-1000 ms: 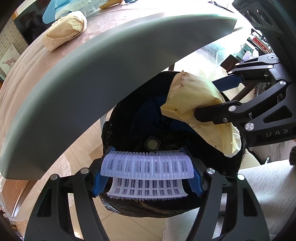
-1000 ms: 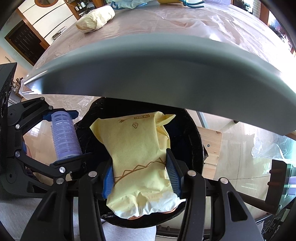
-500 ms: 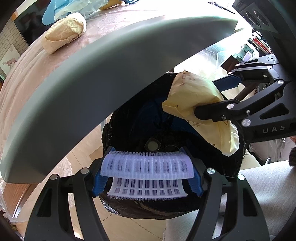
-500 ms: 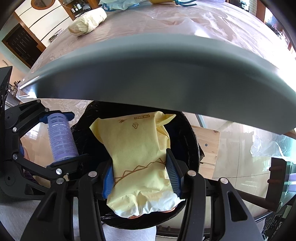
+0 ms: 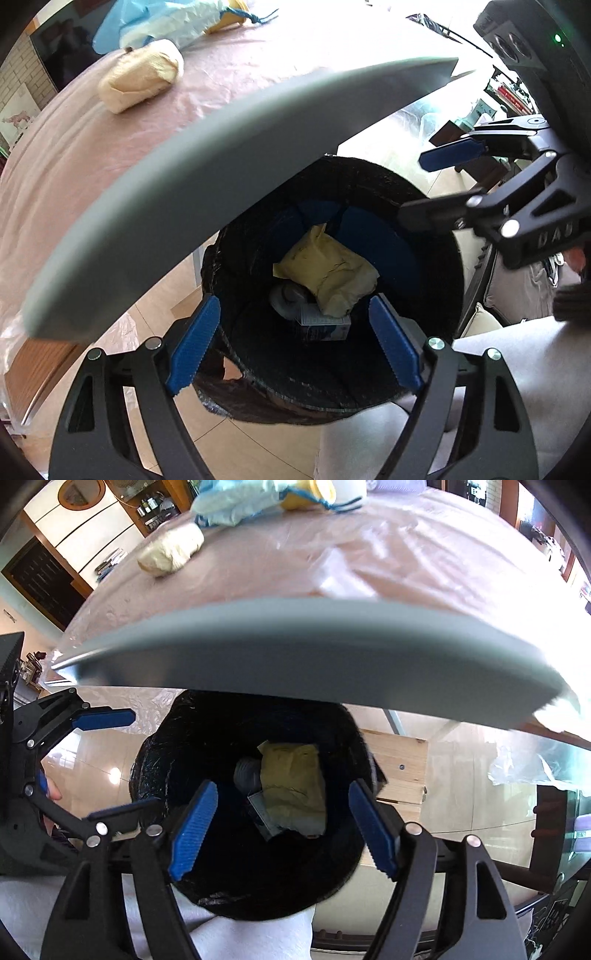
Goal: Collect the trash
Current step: 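Move both open tools back over the table toward the remaining trash, then grasp the lavender mesh roller with the right tool while the left tool grasps the dough lump, then carry the lavender roller and dough lump over the black bin with both tools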
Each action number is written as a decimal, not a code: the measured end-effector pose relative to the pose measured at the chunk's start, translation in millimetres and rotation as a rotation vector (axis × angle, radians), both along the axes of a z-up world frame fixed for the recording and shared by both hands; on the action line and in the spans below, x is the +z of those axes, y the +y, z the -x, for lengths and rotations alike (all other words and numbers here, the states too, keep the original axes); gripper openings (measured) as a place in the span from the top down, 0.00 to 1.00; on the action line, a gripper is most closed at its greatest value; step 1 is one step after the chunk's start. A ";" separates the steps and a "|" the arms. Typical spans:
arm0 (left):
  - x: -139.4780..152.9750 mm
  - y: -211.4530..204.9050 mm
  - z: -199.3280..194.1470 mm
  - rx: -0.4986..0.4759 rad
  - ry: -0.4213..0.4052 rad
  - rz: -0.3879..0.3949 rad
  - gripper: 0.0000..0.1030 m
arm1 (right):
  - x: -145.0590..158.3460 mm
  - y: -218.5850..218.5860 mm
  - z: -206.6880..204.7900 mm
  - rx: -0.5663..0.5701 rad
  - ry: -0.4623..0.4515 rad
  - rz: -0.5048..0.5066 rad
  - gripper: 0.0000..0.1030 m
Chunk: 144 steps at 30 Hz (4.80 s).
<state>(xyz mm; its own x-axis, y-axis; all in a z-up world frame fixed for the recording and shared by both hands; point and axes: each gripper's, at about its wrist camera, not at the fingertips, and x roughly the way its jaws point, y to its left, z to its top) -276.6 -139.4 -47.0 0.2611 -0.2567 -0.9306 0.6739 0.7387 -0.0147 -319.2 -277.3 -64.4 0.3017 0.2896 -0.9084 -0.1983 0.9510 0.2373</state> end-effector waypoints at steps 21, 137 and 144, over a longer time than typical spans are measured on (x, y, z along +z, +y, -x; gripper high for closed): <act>129.8 6.6 -61.1 0.241 -0.273 0.158 0.02 | 161.4 -54.0 -69.9 -0.268 -0.535 0.063 0.04; 117.0 38.9 -92.5 0.329 -0.136 0.272 0.50 | 137.1 -41.9 -102.8 -0.023 -0.298 -0.302 0.29; 123.2 42.4 -78.1 0.281 -0.137 0.280 0.50 | 133.0 -28.5 -67.2 -0.001 -0.266 -0.328 0.29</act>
<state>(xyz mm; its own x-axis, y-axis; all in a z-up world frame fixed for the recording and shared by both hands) -198.5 -96.9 76.2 0.4733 -0.3961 -0.7868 0.4561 0.8743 -0.1658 -251.9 -305.9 68.7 0.5134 0.5499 -0.6588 -0.2924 0.8338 0.4682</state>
